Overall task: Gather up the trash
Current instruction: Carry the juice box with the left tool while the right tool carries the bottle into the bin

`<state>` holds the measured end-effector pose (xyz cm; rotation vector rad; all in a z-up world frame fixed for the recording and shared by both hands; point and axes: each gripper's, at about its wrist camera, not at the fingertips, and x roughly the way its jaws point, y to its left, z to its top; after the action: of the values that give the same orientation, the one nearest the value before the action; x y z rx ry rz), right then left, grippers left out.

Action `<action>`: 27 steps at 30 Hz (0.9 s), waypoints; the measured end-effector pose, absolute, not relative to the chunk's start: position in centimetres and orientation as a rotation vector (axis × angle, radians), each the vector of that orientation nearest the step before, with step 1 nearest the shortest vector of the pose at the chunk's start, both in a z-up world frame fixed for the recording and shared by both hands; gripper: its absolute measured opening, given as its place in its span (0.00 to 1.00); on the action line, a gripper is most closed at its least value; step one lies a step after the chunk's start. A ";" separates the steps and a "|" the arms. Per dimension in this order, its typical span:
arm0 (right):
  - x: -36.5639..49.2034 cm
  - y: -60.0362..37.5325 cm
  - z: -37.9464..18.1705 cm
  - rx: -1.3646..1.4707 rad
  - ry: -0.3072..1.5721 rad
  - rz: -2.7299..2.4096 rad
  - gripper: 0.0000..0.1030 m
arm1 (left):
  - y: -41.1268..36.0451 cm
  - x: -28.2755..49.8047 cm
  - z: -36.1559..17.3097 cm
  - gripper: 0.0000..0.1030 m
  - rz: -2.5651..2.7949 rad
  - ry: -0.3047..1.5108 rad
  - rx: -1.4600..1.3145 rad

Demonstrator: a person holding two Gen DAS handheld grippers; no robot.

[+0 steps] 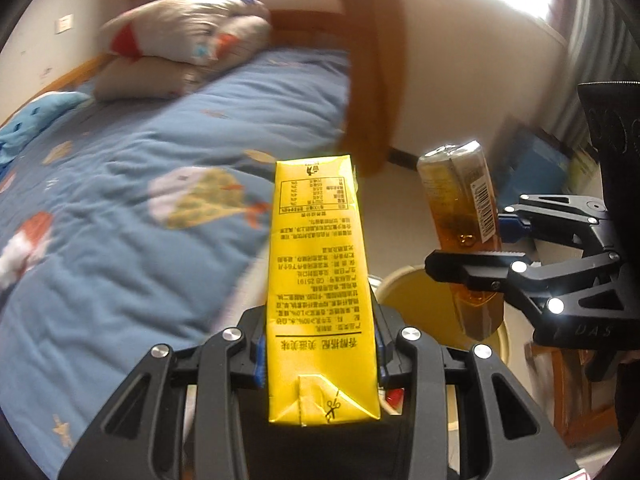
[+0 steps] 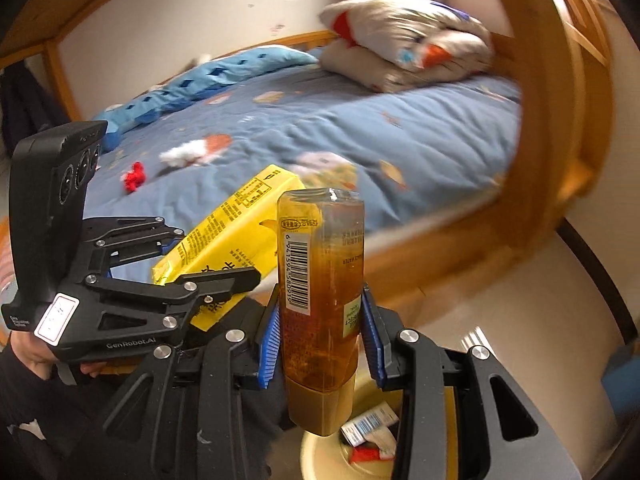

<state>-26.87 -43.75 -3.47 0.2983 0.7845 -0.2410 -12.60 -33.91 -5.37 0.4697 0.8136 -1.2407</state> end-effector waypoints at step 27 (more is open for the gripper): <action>-41.5 -49.4 -10.4 0.538 0.854 -0.493 0.55 | -40.5 -23.5 -12.5 0.81 -1.407 0.889 0.710</action>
<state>-41.55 -49.42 -10.44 0.5376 0.8537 -0.4931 -23.50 -40.53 -12.47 0.7096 0.8890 -1.4074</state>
